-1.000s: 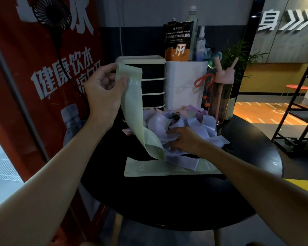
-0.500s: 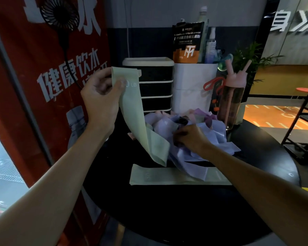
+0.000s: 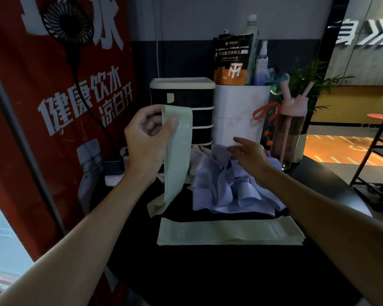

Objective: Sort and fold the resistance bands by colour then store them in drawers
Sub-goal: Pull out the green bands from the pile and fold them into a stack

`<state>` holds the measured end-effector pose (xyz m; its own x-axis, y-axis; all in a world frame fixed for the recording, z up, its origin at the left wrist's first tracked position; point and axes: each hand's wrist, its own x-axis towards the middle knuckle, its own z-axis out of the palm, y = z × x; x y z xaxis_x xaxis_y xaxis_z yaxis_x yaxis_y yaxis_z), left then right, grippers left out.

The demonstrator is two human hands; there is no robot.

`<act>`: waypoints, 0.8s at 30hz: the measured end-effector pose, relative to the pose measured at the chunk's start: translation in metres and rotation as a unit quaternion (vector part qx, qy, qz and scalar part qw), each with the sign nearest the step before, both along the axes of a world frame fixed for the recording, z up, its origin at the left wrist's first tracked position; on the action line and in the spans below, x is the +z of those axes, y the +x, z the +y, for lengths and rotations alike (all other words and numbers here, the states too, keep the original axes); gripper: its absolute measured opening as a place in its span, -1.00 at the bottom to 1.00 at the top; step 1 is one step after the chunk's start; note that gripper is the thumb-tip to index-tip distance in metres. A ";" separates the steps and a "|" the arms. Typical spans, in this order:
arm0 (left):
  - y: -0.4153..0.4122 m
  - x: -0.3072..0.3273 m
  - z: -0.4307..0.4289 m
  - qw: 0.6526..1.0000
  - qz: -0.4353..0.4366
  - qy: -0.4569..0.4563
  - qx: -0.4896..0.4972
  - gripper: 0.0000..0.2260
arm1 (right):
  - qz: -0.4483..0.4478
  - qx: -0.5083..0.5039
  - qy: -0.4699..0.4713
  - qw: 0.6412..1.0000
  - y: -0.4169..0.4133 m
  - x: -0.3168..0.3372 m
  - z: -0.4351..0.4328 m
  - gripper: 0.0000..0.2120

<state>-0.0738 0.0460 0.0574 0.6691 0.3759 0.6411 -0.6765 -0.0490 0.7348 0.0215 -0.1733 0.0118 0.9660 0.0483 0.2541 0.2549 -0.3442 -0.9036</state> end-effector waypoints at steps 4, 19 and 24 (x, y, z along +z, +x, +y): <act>0.001 0.001 -0.006 1.000 0.002 0.026 -0.015 -0.76 | 0.008 -0.025 -0.037 0.999 -0.003 -0.006 -0.002 -0.61; -0.015 0.037 -0.022 0.998 -0.034 0.037 -0.026 -0.59 | -0.021 0.246 0.090 0.965 -0.076 0.046 0.038 -0.95; -0.018 0.037 -0.020 1.000 -0.011 0.027 0.006 -0.74 | -0.023 0.231 0.077 0.970 -0.086 0.047 0.025 -0.93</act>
<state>-0.0922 0.0260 0.0943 0.6498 0.3493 0.6751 -0.6918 -0.0961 0.7157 -0.0646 -0.1484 0.0589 0.8382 0.4309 0.3342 0.3903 -0.0460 -0.9195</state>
